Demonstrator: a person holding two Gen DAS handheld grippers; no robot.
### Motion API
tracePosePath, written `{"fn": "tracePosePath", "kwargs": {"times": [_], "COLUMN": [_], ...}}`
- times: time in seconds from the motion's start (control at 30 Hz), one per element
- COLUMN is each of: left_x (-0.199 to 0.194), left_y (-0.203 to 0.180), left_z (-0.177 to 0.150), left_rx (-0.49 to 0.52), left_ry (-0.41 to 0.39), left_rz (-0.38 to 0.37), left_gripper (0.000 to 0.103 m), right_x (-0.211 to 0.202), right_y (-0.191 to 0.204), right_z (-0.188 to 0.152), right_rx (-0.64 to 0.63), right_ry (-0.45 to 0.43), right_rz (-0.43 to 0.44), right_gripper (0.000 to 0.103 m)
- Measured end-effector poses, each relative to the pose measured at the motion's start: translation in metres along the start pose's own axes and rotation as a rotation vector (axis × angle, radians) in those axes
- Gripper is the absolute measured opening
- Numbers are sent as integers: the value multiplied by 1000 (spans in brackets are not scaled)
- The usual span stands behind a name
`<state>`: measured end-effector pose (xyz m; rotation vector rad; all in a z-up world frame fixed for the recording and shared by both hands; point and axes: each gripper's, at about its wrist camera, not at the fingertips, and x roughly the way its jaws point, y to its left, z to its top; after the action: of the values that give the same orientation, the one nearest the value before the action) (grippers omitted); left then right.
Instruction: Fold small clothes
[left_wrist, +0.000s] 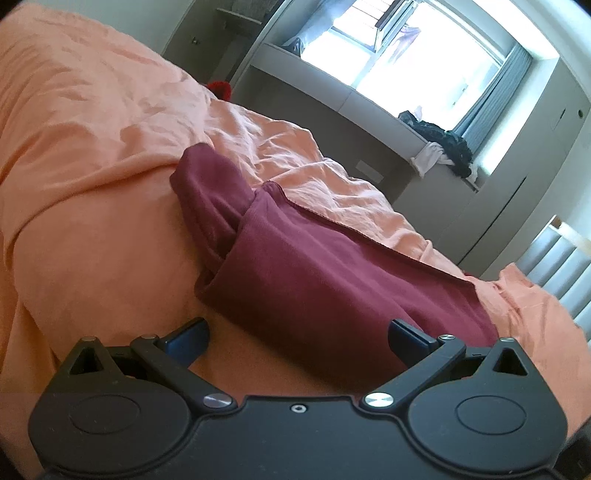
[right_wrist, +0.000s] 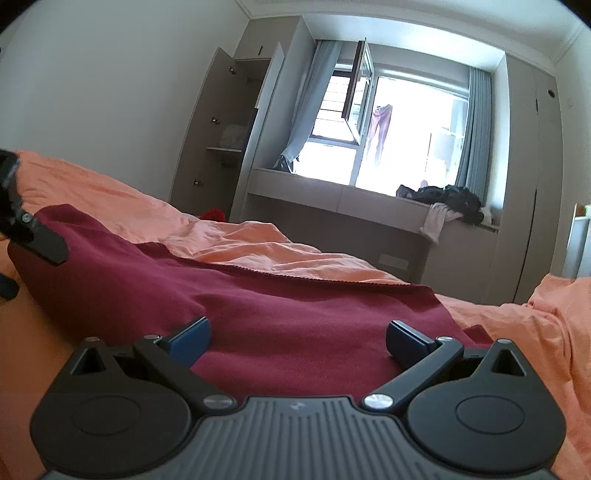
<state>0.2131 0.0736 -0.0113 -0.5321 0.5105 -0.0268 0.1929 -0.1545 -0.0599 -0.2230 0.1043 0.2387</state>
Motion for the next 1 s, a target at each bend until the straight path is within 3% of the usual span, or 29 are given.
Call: {"fn": "tracePosePath", "kwargs": {"times": [0.23,0.87,1.0], "left_x": [9,20,20], "left_y": [-13,-22,-27], "left_z": [4,19,20], "left_rx": [77,8,35], "left_ry": [-17,-81,-111], "left_rz": [63,145,176], "left_gripper": [102,102,90], "right_x": [2,2,3], "right_y": [1,-3,-3], "right_z": [-2,0,1], "right_rx": [16,26,30], "right_ry": [6,16,25], "right_rz": [3,3,3], "right_gripper": [103,103,103]}}
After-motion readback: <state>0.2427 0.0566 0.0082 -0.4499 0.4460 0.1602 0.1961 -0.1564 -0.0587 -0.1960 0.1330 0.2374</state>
